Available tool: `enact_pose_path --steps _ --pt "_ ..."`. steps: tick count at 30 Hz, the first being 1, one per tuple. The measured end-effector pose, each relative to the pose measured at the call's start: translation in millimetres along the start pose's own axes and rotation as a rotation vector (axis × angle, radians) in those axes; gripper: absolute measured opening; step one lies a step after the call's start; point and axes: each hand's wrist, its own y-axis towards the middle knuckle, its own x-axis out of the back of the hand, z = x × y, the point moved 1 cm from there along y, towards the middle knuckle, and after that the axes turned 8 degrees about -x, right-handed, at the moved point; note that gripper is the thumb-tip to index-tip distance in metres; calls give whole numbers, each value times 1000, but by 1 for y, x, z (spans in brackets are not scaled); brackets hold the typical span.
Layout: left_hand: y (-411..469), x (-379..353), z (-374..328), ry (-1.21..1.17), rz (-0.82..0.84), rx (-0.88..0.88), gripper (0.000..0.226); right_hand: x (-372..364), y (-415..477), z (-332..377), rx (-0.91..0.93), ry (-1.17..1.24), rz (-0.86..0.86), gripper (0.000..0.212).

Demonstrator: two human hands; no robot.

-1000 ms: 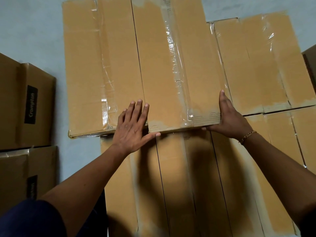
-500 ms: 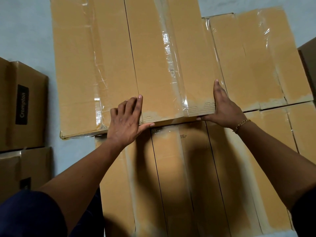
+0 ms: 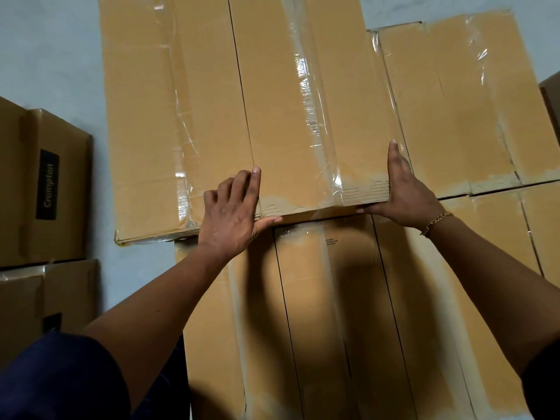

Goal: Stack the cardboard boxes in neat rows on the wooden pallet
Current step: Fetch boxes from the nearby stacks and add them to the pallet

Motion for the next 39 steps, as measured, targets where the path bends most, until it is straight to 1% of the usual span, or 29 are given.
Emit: enact_pose_path --steps 10,15,20,24,26,29,33,35,39 --pt "0 -4 1 30 17 2 102 0 -2 3 -25 -18 -6 151" --pt "0 -2 1 -1 6 -14 101 4 -4 7 -47 -84 11 152" --pt "0 8 5 35 41 -68 102 15 -19 23 -131 -219 19 147" --pt "-4 24 17 1 88 -129 106 29 -49 36 -219 -213 -7 143" --pt "-9 39 27 -27 135 -155 108 38 -73 47 -257 -179 -16 137" --pt "-22 72 46 -13 194 -204 102 47 -114 73 -298 -174 -25 130" --pt "-50 128 67 -40 177 -232 95 57 -173 119 -330 -124 -25 127" --pt "-70 157 72 -67 152 -212 94 65 -202 144 -320 -74 -42 127" --pt "-123 218 62 -106 127 -154 93 82 -266 187 -216 -3 -73 122"
